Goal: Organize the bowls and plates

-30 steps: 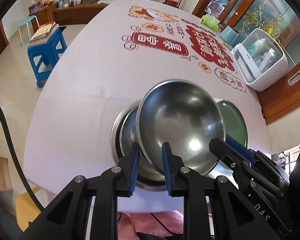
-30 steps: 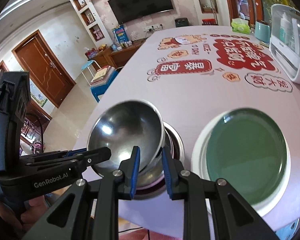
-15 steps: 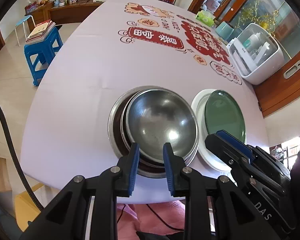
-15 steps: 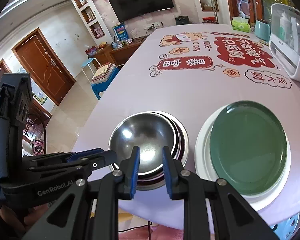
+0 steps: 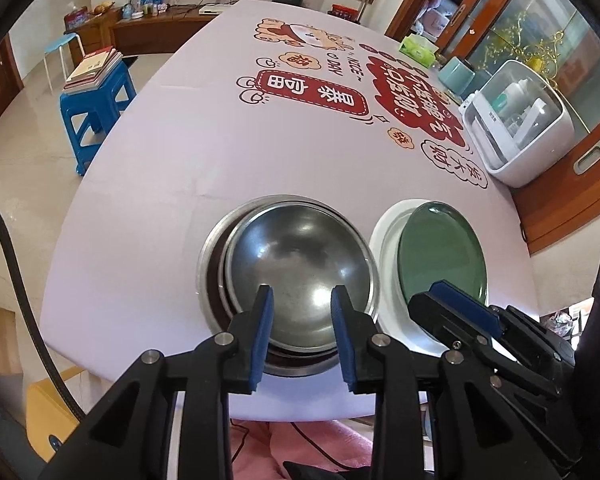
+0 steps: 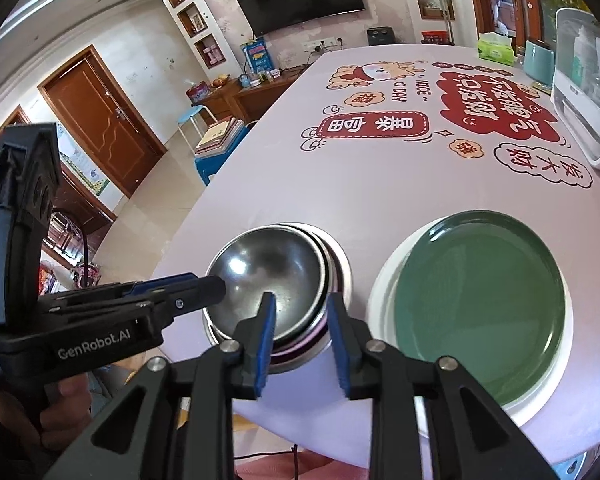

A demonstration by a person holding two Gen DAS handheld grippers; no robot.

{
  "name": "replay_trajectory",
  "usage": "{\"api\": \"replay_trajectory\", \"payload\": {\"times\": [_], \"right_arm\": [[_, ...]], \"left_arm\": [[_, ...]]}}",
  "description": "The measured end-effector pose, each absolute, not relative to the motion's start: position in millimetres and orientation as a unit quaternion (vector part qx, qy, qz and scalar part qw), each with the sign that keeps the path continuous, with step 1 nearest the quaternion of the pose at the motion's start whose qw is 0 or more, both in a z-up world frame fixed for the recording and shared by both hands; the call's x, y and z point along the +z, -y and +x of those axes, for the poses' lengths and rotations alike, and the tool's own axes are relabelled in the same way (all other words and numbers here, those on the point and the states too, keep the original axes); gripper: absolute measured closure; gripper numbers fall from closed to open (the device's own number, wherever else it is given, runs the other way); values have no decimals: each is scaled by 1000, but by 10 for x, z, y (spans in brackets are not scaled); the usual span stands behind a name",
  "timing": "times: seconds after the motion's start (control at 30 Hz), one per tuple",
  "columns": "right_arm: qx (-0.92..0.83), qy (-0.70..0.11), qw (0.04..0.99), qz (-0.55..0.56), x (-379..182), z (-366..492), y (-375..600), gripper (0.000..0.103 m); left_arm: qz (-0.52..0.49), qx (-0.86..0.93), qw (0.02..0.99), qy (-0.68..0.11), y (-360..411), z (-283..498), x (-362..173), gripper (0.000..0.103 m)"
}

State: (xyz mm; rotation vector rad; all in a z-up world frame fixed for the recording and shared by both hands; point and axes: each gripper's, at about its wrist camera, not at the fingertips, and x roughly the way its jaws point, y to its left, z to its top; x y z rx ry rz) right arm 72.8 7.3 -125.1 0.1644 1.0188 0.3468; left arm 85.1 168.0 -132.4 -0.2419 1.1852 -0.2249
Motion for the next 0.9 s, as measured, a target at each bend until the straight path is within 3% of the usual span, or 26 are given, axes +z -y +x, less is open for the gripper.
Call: {"api": "replay_trajectory", "payload": {"times": [0.37, 0.63, 0.9], "right_arm": [[209, -500, 836, 85, -1321, 715, 84, 60], [218, -502, 834, 75, -1306, 686, 41, 47], [143, -495, 851, 101, -1259, 727, -25, 36]], "left_arm": [[-123, -66, 822, -552, -1570, 605, -1280, 70], [-135, -61, 825, -546, -1618, 570, -1274, 51], [-107, -124, 822, -545, -1758, 824, -1283, 44]]}}
